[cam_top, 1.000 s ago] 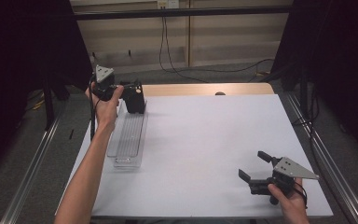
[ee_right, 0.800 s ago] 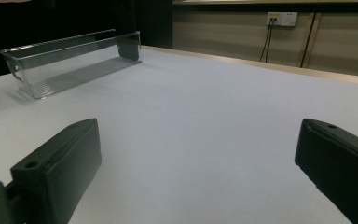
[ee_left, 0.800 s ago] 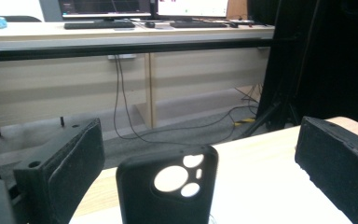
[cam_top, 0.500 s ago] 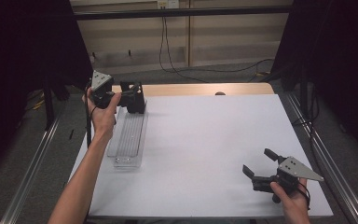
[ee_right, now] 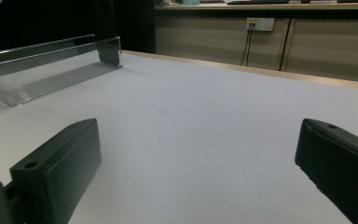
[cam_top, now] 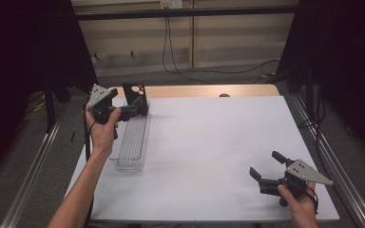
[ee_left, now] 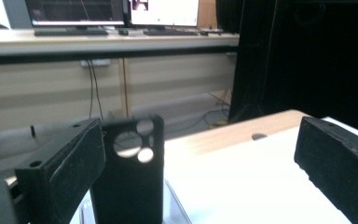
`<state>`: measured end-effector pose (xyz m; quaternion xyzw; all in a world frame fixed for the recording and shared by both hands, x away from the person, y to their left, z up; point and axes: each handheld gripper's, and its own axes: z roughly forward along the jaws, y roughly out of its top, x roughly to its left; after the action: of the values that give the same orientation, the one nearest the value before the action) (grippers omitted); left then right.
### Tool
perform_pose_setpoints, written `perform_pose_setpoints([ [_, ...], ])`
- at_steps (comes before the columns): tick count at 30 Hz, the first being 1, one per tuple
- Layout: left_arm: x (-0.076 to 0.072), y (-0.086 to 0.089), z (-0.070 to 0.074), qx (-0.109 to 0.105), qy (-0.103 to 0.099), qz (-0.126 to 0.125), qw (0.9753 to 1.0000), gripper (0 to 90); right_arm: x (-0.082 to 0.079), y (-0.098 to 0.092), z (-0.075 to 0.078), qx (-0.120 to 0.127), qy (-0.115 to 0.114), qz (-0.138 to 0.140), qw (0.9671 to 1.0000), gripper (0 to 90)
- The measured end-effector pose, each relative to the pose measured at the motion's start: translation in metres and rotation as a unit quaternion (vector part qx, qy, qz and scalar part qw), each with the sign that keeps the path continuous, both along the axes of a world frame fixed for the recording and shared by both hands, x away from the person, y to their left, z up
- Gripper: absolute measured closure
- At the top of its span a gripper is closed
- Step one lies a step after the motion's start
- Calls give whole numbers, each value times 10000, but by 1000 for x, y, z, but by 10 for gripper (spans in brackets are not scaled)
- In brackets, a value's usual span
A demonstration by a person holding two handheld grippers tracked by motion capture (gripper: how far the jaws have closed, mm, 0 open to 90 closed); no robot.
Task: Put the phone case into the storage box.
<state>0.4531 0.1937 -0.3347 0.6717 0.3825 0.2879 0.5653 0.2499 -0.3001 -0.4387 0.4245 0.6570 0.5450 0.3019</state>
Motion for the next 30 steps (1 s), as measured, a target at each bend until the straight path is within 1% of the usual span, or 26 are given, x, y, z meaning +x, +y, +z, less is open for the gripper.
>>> perform_pose_setpoints([
  [1,-1,0,-2,27,-17,-5,10000,19,0,0,0,2,2,2,10000,1],
  [5,-5,-1,-8,-19,32,-105,9999,24,0,-1,0,-2,9,8,10000,1],
  [6,-6,-1,-10,-95,43,-119,9999,24,-1,-1,0,-18,-3,11,10000,1],
  [9,-8,1,-12,-166,133,-273,9994,27,-1,-1,0,-17,-23,-6,10000,1],
  [10,-9,2,-13,-254,154,-302,9991,27,-2,-2,1,-16,-17,-22,10000,1],
  [11,-10,2,-14,-282,154,-304,9990,28,-2,-2,1,6,-15,-32,10000,1],
  [13,-14,2,-15,-250,118,-362,9990,30,-2,-2,1,-3,-18,-53,10000,1],
  [14,-17,2,-16,-252,73,-353,9990,30,-2,-2,1,-8,-20,-52,10000,1],
  [16,-24,2,-16,-162,9,-332,9993,28,-2,-2,1,-1,-28,-53,10000,1],
  [17,-26,3,-17,-157,11,-347,9993,25,-2,-2,2,-20,-42,-41,10000,1],
  [20,-34,5,-19,-206,23,-413,9989,21,-3,0,2,-31,-51,-33,10000,1],
  [21,-36,6,-19,-261,45,-465,9986,17,-3,0,3,-39,-61,-27,10000,1],
  [23,-40,8,-21,-248,65,-490,9985,16,-3,0,3,-63,-67,-24,10000,1],
  [25,-44,9,-22,-304,25,-637,9975,9,-3,1,3,-54,-70,-29,10000,1],
  [27,-49,10,-22,-303,-14,-584,9978,10,-3,1,3,-62,-72,-25,10000,1],
  [30,-55,10,-22,-277,-55,-588,9979,19,-3,1,3,-57,-65,-24,10000,1],
])
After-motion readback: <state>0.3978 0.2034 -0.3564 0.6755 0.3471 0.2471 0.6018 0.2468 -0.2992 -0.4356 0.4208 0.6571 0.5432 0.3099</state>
